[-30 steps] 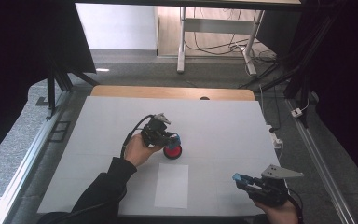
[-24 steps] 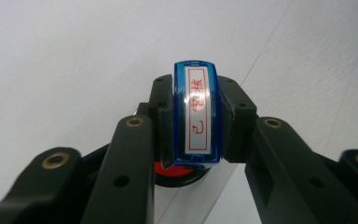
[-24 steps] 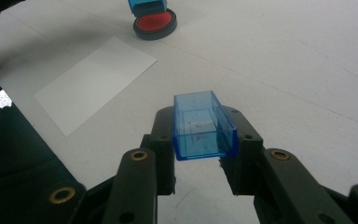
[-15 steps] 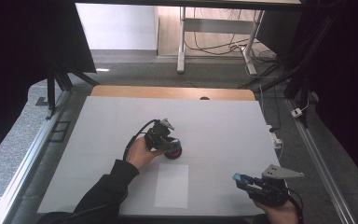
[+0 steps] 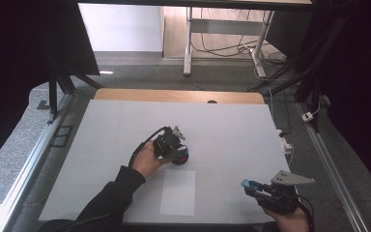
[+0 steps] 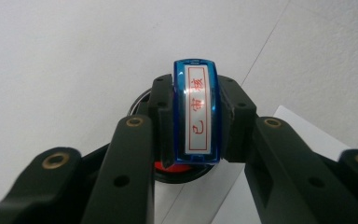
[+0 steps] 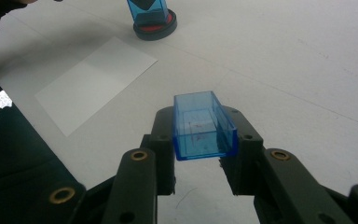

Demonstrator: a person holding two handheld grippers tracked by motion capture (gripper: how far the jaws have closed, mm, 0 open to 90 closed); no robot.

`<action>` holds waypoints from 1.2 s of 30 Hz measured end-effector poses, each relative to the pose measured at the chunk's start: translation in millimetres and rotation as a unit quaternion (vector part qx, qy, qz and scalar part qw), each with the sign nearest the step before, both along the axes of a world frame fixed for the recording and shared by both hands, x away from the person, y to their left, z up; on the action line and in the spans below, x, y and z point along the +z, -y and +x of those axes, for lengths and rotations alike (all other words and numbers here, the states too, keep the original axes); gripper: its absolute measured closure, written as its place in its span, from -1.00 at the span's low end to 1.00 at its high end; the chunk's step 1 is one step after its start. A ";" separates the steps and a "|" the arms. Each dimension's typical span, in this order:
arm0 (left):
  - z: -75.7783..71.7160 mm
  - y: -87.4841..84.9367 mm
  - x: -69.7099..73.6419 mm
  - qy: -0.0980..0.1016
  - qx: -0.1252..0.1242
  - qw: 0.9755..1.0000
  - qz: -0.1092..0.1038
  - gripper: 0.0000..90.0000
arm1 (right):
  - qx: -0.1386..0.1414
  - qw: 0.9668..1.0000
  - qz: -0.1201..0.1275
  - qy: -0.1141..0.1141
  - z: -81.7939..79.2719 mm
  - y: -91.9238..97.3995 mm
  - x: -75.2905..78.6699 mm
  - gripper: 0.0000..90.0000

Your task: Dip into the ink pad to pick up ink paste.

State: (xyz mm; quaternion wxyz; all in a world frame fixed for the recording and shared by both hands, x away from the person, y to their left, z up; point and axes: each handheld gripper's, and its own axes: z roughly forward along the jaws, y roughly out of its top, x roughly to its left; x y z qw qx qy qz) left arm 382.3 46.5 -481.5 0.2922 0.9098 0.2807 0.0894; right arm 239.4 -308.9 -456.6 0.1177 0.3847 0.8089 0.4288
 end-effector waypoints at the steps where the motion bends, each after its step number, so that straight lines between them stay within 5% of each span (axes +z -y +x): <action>1: 0.1 0.2 0.0 -0.001 0.001 1.000 0.001 0.56 | 0.000 1.000 0.000 0.000 0.0 0.0 0.0 0.51; 8: 7.1 -6.2 -1.5 -0.028 0.006 0.999 -0.024 0.56 | 0.000 1.000 0.000 0.000 -0.1 0.0 0.0 0.51; 15: 16.2 -17.9 -5.9 -0.062 0.011 0.996 -0.068 0.56 | 0.001 1.000 0.001 0.000 -0.1 0.0 0.0 0.51; 23: 5.7 -9.2 -4.6 -0.023 0.008 0.999 -0.039 0.56 | 0.001 1.000 0.000 0.000 -0.1 -0.2 0.0 0.51; 28: 4.7 -12.3 -7.4 -0.015 0.005 0.998 -0.053 0.56 | 0.002 1.000 -0.002 0.002 -0.4 -0.4 0.2 0.51; 36: 8.3 -16.8 -8.5 -0.030 0.014 0.997 -0.075 0.55 | 0.003 1.000 0.000 0.002 -0.5 -0.1 0.2 0.51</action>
